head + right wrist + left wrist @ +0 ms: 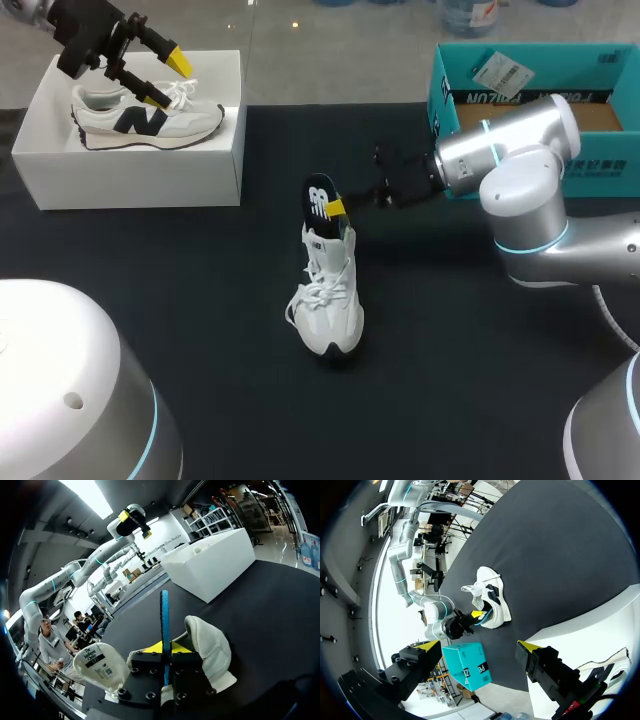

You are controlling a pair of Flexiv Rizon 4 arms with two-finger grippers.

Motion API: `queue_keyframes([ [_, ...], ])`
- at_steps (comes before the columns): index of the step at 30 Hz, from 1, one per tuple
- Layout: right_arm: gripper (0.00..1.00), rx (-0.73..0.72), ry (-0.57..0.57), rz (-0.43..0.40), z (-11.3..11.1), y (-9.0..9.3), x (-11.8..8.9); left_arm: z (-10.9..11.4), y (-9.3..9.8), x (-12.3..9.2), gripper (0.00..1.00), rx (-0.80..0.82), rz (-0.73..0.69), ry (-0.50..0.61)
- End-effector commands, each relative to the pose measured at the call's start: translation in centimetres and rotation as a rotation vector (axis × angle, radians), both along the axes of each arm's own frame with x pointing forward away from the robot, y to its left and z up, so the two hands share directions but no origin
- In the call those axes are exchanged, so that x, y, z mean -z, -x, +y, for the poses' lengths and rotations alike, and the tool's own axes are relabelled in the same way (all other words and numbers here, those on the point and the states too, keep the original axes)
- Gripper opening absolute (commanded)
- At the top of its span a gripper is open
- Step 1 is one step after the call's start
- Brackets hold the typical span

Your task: Take the shoe out of the shoebox, open the shoe tongue, remove and reinsert the insole, then place the shoe into the shoebox

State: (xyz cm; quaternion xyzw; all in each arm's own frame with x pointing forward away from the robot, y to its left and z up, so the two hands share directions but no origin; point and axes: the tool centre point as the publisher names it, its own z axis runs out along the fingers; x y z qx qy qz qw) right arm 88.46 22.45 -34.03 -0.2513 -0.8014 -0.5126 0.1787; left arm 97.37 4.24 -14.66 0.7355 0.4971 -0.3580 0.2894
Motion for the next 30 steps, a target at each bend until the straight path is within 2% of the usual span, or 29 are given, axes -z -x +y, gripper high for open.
queue_keyframes([
  [1, 0.0, 0.009, -0.003, 0.013, 0.7, 1.3, 0.7, 0.1, -0.1, 0.0, 1.0, 0.002, -0.001, -0.002],
  [6, 0.0, 0.012, -0.002, 0.033, 0.9, 2.8, 1.0, 0.1, -0.1, 0.0, 1.0, 0.002, -0.001, -0.002],
  [11, 0.02, 0.035, -0.001, 0.036, 0.5, 3.4, 0.9, 0.1, -0.1, 0.0, 1.0, 0.002, -0.001, -0.002],
  [12, 0.33, 0.042, 0.002, 0.026, 0.4, 3.4, 0.7, 0.1, -0.1, 0.0, 1.0, 0.002, -0.001, -0.002],
  [13, 0.57, 0.042, 0.002, 0.022, 0.3, 3.3, 0.4, 0.1, -0.1, 0.0, 1.0, 0.002, -0.001, -0.002],
  [16, 0.69, 0.04, 0.016, -0.007, 0.0, 2.5, -0.5, 0.1, -0.1, 0.0, 1.0, 0.002, -0.001, -0.002],
  [19, 0.66, 0.03, 0.026, -0.031, 0.0, 1.6, -1.4, 0.1, -0.1, 0.0, 1.0, 0.002, -0.001, -0.002],
  [22, 0.49, 0.015, 0.034, -0.05, 0.0, 0.6, -1.7, 0.1, -0.1, 0.0, 1.0, 0.002, -0.001, -0.002],
  [27, 0.36, 0.001, 0.04, -0.061, 0.3, -0.4, -1.8, 0.1, -0.1, 0.0, 1.0, 0.002, -0.001, -0.002],
  [28, 0.27, -0.001, 0.04, -0.061, 0.3, -0.5, -1.7, 0.1, -0.1, 0.0, 1.0, 0.002, -0.001, -0.002],
  [30, 0.14, -0.005, 0.04, -0.06, 0.4, -0.7, -1.5, 0.1, -0.1, 0.0, 1.0, 0.002, -0.001, -0.002],
])
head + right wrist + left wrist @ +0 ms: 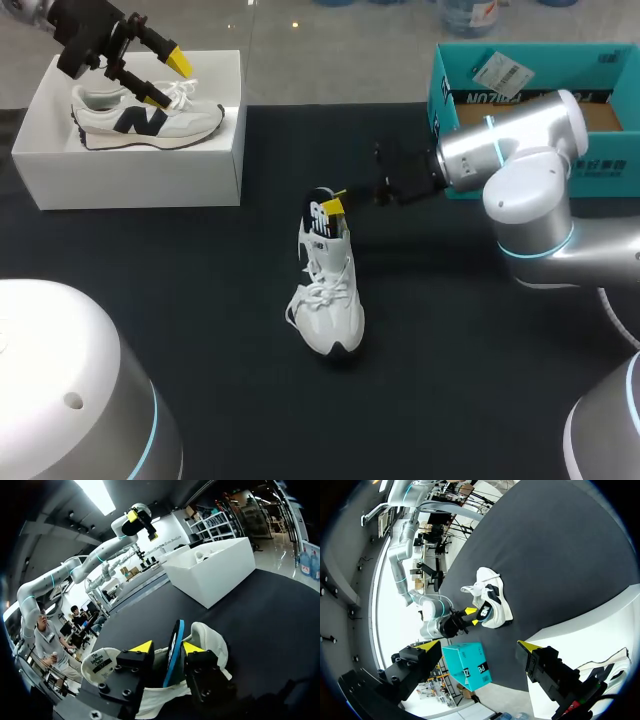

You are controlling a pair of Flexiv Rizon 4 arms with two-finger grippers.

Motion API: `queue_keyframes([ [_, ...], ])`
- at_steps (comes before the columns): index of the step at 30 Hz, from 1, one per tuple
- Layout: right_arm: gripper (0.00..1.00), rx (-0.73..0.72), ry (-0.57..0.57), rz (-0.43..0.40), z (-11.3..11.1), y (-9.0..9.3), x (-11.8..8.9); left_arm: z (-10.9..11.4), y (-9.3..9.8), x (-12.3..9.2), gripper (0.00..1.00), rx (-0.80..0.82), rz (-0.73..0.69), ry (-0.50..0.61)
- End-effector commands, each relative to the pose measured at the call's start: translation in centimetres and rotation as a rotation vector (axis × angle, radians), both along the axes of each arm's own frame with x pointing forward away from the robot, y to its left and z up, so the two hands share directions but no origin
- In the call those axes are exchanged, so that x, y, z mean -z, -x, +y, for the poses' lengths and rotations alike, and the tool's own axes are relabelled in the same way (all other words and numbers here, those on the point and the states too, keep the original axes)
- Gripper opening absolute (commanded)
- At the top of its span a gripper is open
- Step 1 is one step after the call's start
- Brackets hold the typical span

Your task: Take the shoe out of the shoebox, open the shoe tongue, remove and reinsert the insole, then place the shoe into the shoebox

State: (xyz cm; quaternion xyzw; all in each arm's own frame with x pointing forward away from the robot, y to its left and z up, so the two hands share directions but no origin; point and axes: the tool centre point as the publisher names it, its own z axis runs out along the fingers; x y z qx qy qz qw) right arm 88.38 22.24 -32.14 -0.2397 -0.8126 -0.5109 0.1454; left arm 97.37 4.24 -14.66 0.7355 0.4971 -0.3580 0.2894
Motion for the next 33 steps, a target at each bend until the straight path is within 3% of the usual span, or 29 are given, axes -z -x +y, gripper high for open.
queue_keyframes([
  [1, 0.05, -0.015, 0.013, 0.01, 0.7, -0.8, 0.5, 0.1, -0.1, 0.0, 1.0, 0.002, -0.001, -0.002],
  [3, 0.0, -0.015, 0.013, 0.014, 0.7, -0.9, 0.7, 0.1, -0.1, 0.0, 1.0, 0.002, -0.001, -0.002],
  [10, 0.0, -0.004, 0.016, 0.041, 0.4, -0.5, 1.6, 0.1, -0.1, 0.0, 1.0, 0.002, -0.001, -0.002],
  [26, 0.0, -0.003, 0.037, 0.124, 0.6, 2.6, 3.2, 0.1, -0.1, 0.0, 1.0, 0.002, -0.001, -0.002],
  [33, 0.0, -0.002, 0.049, 0.138, 0.7, 3.0, 3.4, 0.1, -0.1, 0.0, 1.0, 0.002, -0.001, -0.002],
])
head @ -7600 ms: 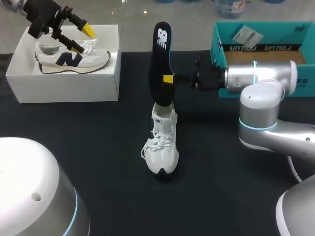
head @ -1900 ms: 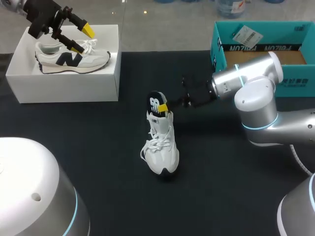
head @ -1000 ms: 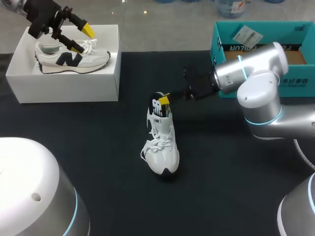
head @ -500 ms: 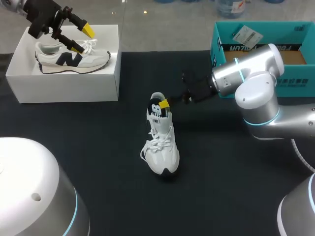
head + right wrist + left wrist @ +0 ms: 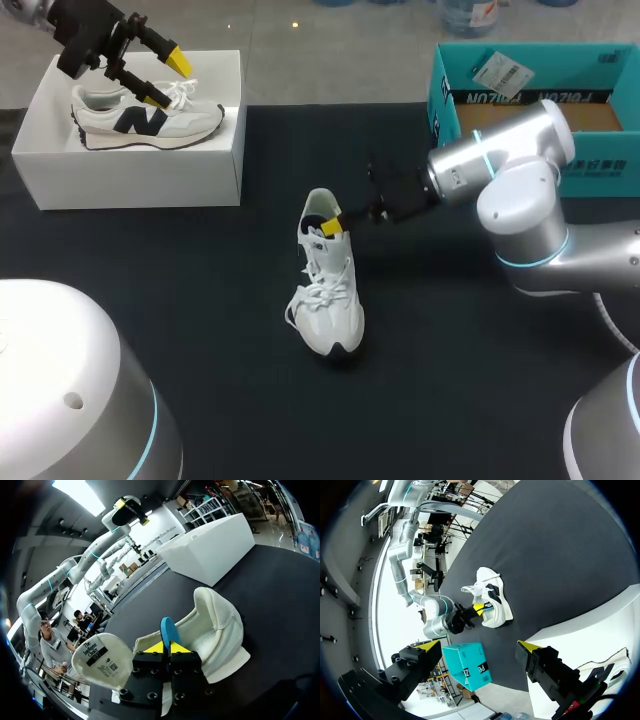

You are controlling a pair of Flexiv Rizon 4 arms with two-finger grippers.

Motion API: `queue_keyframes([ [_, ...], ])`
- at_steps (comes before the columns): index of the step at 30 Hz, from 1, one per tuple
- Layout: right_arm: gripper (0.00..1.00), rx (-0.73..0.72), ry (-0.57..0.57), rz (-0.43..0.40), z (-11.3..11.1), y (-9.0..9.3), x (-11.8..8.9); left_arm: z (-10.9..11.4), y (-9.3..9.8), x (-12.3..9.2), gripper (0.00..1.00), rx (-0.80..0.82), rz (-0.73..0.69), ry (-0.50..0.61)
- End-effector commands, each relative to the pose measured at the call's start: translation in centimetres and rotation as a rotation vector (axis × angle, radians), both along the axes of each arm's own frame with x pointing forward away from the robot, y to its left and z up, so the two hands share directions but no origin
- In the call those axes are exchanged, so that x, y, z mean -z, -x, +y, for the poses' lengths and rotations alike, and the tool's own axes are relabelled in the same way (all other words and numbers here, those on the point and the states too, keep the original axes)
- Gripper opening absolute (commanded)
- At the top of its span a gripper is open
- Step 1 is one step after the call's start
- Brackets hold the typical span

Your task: Take the shoe out of the shoebox, open the shoe tongue, remove and reinsert the insole, then place the shoe into the shoebox

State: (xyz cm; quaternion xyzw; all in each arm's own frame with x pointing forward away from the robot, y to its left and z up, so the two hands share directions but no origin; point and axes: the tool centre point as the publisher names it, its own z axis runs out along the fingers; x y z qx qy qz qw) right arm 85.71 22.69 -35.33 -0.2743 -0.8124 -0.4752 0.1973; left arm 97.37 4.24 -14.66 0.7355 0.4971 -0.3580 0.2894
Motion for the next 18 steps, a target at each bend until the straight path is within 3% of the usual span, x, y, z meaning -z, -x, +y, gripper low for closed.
queue_keyframes([
  [1, 0.04, 0.01, 0.01, -0.003, 0.2, 0.4, 0.2, 0.1, -0.1, 0.0, 1.0, 0.002, -0.001, -0.002],
  [2, 0.39, 0.016, 0.01, -0.012, 0.2, 0.3, 0.0, 0.1, -0.1, 0.0, 1.0, 0.002, -0.001, -0.002],
  [3, 0.89, 0.019, 0.013, -0.02, 0.1, 0.1, -0.2, 0.1, -0.1, 0.0, 1.0, 0.002, -0.001, -0.002],
  [4, 1.0, 0.02, 0.016, -0.027, 0.1, 0.0, -0.4, 0.1, -0.1, 0.0, 1.0, 0.002, -0.001, -0.002],
  [12, 1.0, 0.004, 0.042, -0.074, 0.3, -0.8, -2.3, 0.1, -0.1, 0.0, 1.0, 0.002, -0.001, -0.002],
  [18, 1.0, -0.006, 0.041, -0.086, 0.4, -1.3, -2.5, 0.1, -0.1, 0.0, 1.0, 0.002, -0.001, -0.002],
])
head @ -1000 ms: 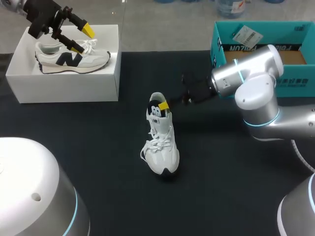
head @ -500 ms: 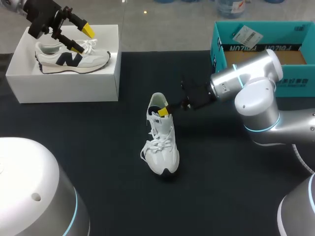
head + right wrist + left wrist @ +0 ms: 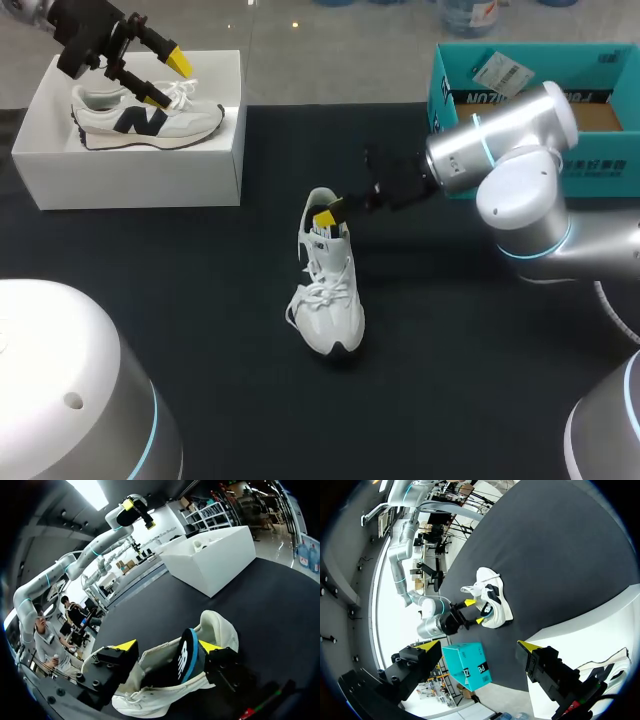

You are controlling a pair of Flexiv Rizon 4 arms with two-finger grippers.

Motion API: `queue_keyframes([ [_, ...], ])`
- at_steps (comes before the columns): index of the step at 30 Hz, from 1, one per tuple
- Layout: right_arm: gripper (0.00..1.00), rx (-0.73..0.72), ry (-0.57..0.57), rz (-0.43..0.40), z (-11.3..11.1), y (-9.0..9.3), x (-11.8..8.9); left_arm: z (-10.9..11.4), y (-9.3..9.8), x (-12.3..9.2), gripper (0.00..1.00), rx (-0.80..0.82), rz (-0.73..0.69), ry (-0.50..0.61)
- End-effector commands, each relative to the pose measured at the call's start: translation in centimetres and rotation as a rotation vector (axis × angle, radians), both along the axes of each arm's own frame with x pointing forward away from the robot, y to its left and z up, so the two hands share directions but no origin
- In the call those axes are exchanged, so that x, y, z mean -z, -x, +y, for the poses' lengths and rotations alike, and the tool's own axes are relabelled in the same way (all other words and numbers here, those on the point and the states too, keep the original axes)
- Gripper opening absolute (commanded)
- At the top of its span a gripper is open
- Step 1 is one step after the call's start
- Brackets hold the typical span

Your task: Take the shoe out of the shoebox, open the shoe tongue, remove and reinsert the insole, then place the shoe into the shoebox

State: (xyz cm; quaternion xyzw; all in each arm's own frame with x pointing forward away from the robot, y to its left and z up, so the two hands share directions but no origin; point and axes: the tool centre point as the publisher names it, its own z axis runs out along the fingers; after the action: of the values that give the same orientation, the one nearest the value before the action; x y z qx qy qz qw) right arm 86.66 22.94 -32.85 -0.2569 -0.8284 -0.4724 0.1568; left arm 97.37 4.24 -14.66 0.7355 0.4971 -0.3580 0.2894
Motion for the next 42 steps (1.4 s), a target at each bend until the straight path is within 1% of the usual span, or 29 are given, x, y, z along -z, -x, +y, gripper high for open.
queue_keyframes([
  [1, 0.82, -0.007, 0.006, 0.001, 0.3, -0.4, 0.1, 0.1, -0.1, 0.0, 1.0, 0.002, -0.001, -0.002],
  [2, 0.49, -0.009, 0.006, 0.001, 0.4, -0.5, 0.3, 0.1, -0.1, 0.0, 1.0, 0.002, -0.001, -0.002],
  [3, 0.42, -0.014, 0.007, 0.005, 0.5, -0.5, 0.4, 0.1, -0.1, 0.0, 1.0, 0.002, -0.001, -0.002],
  [4, 0.2, -0.016, 0.008, 0.006, 0.6, -0.5, 0.6, 0.1, -0.1, 0.0, 1.0, 0.002, -0.001, -0.002],
  [5, 0.06, -0.016, 0.008, 0.007, 0.6, -0.6, 0.7, 0.1, -0.1, 0.0, 1.0, 0.002, -0.001, -0.002],
  [6, 0.0, -0.018, 0.009, 0.01, 0.7, -0.6, 0.8, 0.1, -0.1, 0.0, 1.0, 0.002, -0.001, -0.002],
  [12, 0.0, -0.019, 0.007, 0.018, 0.7, -0.8, 1.3, 0.1, -0.1, 0.0, 1.0, 0.002, -0.001, -0.002],
  [22, 0.0, -0.049, 0.043, 0.033, 1.0, -1.3, 2.1, 0.1, -0.1, 0.0, 1.0, 0.002, -0.001, -0.002],
  [29, 0.0, -0.063, 0.056, 0.06, 1.2, -1.1, 2.9, 0.1, -0.1, 0.0, 1.0, 0.002, -0.001, -0.002],
  [32, 0.0, -0.055, 0.06, 0.062, 1.0, -0.9, 2.9, 0.1, -0.1, 0.0, 1.0, 0.002, -0.001, -0.002],
  [33, 0.09, -0.053, 0.058, 0.058, 1.0, -0.8, 2.7, 0.1, -0.1, 0.0, 1.0, 0.002, -0.001, -0.002],
  [34, 0.46, -0.048, 0.06, 0.055, 1.0, -0.8, 2.6, 0.1, -0.1, 0.0, 1.0, 0.002, -0.001, -0.002],
  [35, 0.98, -0.046, 0.064, 0.053, 0.9, -0.7, 2.4, 0.1, -0.1, 0.0, 1.0, 0.002, -0.001, -0.002],
  [36, 1.0, -0.042, 0.069, 0.049, 0.9, -0.6, 2.1, 0.1, -0.1, 0.0, 1.0, 0.002, -0.001, -0.002],
  [42, 1.0, -0.038, 0.092, 0.031, 1.0, -0.1, 0.6, 0.1, -0.1, 0.0, 1.0, 0.002, -0.001, -0.002],
])
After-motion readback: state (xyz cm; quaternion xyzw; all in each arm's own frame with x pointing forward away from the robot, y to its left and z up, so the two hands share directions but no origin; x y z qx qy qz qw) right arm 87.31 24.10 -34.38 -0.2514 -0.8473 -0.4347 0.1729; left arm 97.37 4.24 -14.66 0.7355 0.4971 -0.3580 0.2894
